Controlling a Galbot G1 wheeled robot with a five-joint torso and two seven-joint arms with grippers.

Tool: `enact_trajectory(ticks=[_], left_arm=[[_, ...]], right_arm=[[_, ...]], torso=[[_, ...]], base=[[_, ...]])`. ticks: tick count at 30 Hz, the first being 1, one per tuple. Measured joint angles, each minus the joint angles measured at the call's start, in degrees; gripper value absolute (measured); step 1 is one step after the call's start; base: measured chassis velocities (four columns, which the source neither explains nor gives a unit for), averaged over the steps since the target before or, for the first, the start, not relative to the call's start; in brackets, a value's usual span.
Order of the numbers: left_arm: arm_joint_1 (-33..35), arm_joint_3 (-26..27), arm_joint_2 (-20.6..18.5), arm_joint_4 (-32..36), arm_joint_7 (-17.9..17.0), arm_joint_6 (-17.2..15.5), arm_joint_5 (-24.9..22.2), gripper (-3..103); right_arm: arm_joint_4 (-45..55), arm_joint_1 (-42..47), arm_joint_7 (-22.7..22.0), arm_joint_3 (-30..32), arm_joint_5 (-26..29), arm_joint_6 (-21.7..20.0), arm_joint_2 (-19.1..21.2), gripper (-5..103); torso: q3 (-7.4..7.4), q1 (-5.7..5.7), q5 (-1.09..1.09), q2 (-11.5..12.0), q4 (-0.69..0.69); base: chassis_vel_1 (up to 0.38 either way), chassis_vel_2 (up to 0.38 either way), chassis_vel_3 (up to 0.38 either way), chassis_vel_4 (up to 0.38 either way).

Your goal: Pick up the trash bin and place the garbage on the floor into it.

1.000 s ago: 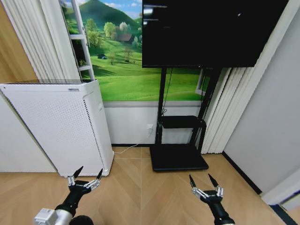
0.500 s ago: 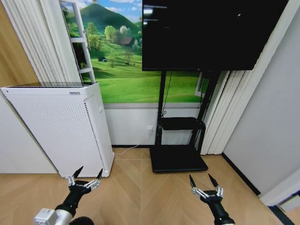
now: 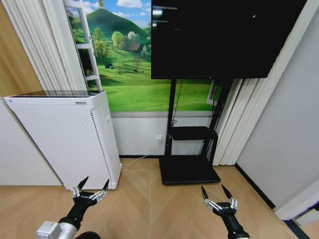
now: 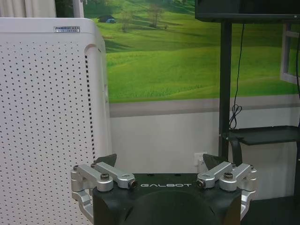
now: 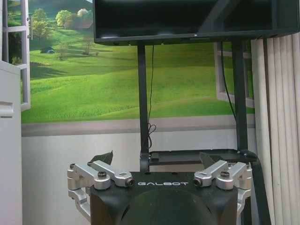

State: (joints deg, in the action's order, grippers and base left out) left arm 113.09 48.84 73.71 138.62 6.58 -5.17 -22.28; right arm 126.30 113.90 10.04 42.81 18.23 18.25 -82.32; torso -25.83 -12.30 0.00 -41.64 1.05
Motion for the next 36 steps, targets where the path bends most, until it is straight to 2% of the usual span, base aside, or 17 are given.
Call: enact_trajectory(ticks=[25,36], left_arm=[[0.0,0.0,0.0,0.0,0.0,0.0,0.0,100],[0.0,0.0,0.0,0.0,0.0,0.0,0.0,100]], right_arm=[[0.0,0.0,0.0,0.0,0.0,0.0,0.0,100],[0.0,0.0,0.0,0.0,0.0,0.0,0.0,100]], torso=[[-3.59,-2.71,0.0,-6.3,0.0],[-3.81,-2.89,0.0,-6.68,-0.01]], base=[[0.0,0.0,0.0,0.0],[0.0,0.0,0.0,0.0]])
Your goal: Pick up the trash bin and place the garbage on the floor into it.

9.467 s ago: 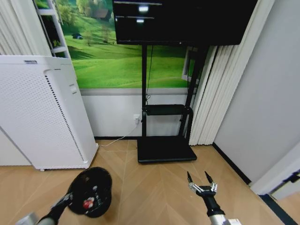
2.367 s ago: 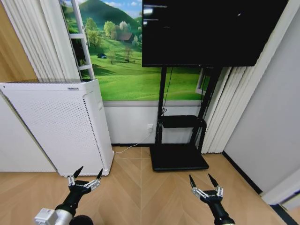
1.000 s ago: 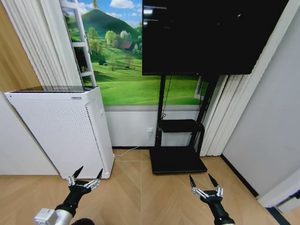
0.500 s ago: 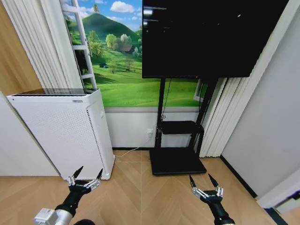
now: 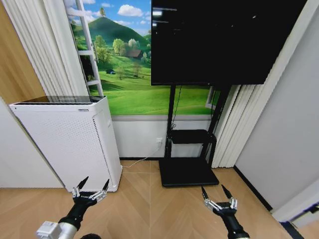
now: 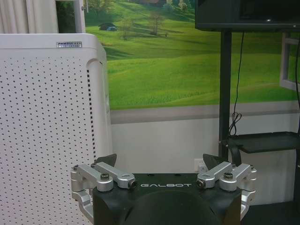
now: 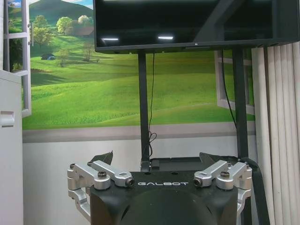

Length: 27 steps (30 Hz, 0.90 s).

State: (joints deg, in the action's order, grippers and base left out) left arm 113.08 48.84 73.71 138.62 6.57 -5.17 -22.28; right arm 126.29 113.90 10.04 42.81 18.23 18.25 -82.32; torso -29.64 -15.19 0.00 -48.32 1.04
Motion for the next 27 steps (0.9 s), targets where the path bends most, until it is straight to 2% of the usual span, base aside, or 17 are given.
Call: enact_trajectory(ticks=[12,27], left_arm=[[0.0,0.0,0.0,0.0,0.0,0.0,0.0,100],[0.0,0.0,0.0,0.0,0.0,0.0,0.0,100]], right_arm=[[0.0,0.0,0.0,0.0,0.0,0.0,0.0,100],[0.0,0.0,0.0,0.01,0.0,0.0,0.01,100]], torso=[[0.2,0.15,-0.01,0.31,0.01],[0.31,0.25,0.0,0.56,0.0]], base=[[0.141,-0.138,-0.148,0.151],[0.314,-0.298,-0.299,0.313]])
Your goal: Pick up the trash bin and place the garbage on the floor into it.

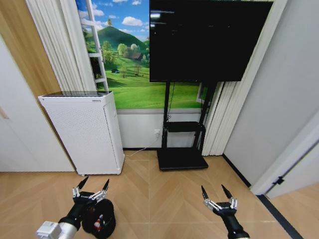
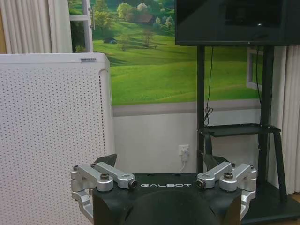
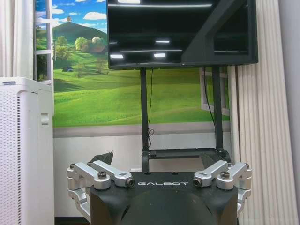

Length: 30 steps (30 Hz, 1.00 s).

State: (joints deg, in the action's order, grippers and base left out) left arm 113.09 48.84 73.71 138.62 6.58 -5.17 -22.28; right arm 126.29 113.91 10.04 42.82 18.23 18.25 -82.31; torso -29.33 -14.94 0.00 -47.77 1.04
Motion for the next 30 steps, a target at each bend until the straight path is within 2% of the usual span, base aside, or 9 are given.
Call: enact_trajectory(ticks=[5,8,10,12,15,18,20,23,30], left_arm=[[0.0,0.01,0.0,0.0,0.0,0.01,0.0,100],[0.0,0.0,0.0,0.02,0.01,0.02,0.0,100],[0.01,0.0,0.01,0.0,0.0,0.01,0.0,100],[0.0,0.01,0.01,0.01,0.01,0.01,0.0,100],[0.01,0.01,0.0,0.0,0.01,0.01,0.0,100],[0.01,0.0,0.0,0.01,0.0,0.01,0.0,100],[0.01,0.01,0.0,0.01,0.0,0.01,0.0,100],[0.01,0.01,0.0,0.01,0.0,0.01,0.0,100],[-0.01,-0.01,0.0,0.01,0.0,0.0,0.0,100]], right_arm=[[0.0,0.01,0.0,0.0,0.0,0.0,0.0,100],[0.0,0.0,0.0,0.0,0.0,0.0,0.0,100],[0.0,0.01,0.0,0.01,0.0,0.0,0.0,100],[0.0,0.0,0.0,0.0,0.0,0.0,0.0,100],[0.0,0.01,0.0,0.0,0.0,0.0,-0.01,100],[0.0,-0.01,0.0,0.0,0.0,0.0,0.0,100],[0.01,0.0,0.01,0.0,0.0,0.0,-0.01,100],[0.01,0.0,0.01,0.0,0.0,0.0,-0.01,100],[0.0,-0.02,0.01,0.0,0.0,0.0,0.0,100]], torso=[[0.03,0.02,-0.04,0.02,0.01],[0.04,0.03,0.07,0.04,0.02],[0.05,0.04,-0.08,0.05,0.0],[0.06,0.05,0.07,0.05,0.01],[0.06,0.04,-0.08,0.08,0.01],[0.06,0.05,0.06,0.09,0.02],[0.08,0.05,-0.07,0.09,0.01],[0.09,0.08,0.02,0.09,0.01],[0.06,0.01,-0.01,0.16,0.01]], base=[[0.375,-0.343,-0.381,0.354],[0.403,-0.306,-0.361,0.33],[0.395,-0.251,-0.374,0.257],[0.41,-0.183,-0.421,0.204],[0.359,-0.182,-0.41,0.138],[0.344,-0.128,-0.328,0.111],[0.315,-0.106,-0.292,0.133],[0.192,-0.075,-0.158,0.079],[0.016,-0.027,-0.033,0.018]])
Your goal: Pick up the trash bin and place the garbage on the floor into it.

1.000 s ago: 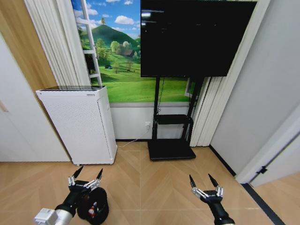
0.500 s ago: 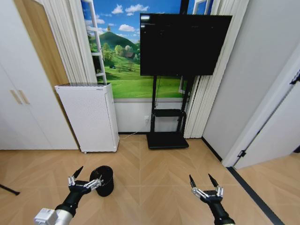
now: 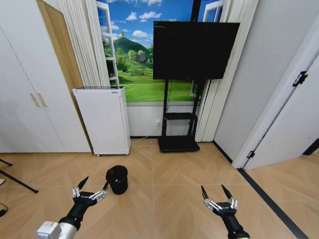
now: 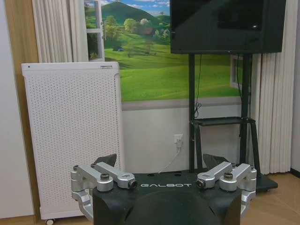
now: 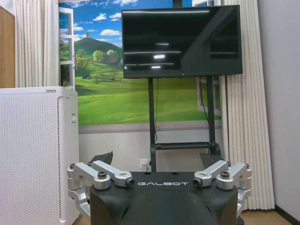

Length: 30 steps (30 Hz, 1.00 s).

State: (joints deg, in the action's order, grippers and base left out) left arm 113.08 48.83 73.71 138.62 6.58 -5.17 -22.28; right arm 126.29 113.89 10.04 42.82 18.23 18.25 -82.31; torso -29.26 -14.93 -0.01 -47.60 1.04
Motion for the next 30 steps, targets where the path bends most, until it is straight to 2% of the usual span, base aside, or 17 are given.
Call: enact_trajectory(ticks=[12,17,21,22,25,30], left_arm=[[0.01,0.01,0.0,0.01,0.0,0.0,0.0,100],[0.01,0.0,0.0,0.0,0.0,-0.01,0.0,100],[0.01,0.01,0.01,0.0,0.01,-0.01,0.0,100],[0.01,0.0,0.0,0.0,0.01,-0.01,0.0,100],[0.01,0.0,0.01,0.0,0.01,-0.01,0.0,100],[0.02,0.03,0.0,0.0,-0.05,-0.01,0.0,100]], right_arm=[[0.0,0.02,0.0,0.0,0.0,0.0,0.0,100],[0.0,0.02,0.0,0.0,0.0,0.0,0.0,100],[0.0,0.02,-0.01,0.01,0.0,0.0,0.01,100],[0.01,0.02,0.0,0.01,0.0,0.0,0.0,100],[0.01,0.02,0.0,0.01,0.0,0.0,0.01,100],[0.01,0.04,0.01,-0.01,0.0,0.0,-0.01,100]], torso=[[0.04,0.07,0.01,-0.02,-0.01],[0.04,0.06,-0.02,-0.01,0.0],[0.03,0.05,0.05,-0.01,0.0],[0.04,0.06,-0.04,-0.02,0.0],[0.05,0.07,-0.01,-0.02,-0.01],[0.07,0.09,-0.02,-0.04,0.01]], base=[[0.182,-0.169,-0.177,0.168],[0.288,-0.278,-0.3,0.272],[0.372,-0.269,-0.383,0.257],[0.407,-0.23,-0.403,0.236],[0.425,-0.222,-0.403,0.22],[0.289,-0.018,-0.326,0.016]])
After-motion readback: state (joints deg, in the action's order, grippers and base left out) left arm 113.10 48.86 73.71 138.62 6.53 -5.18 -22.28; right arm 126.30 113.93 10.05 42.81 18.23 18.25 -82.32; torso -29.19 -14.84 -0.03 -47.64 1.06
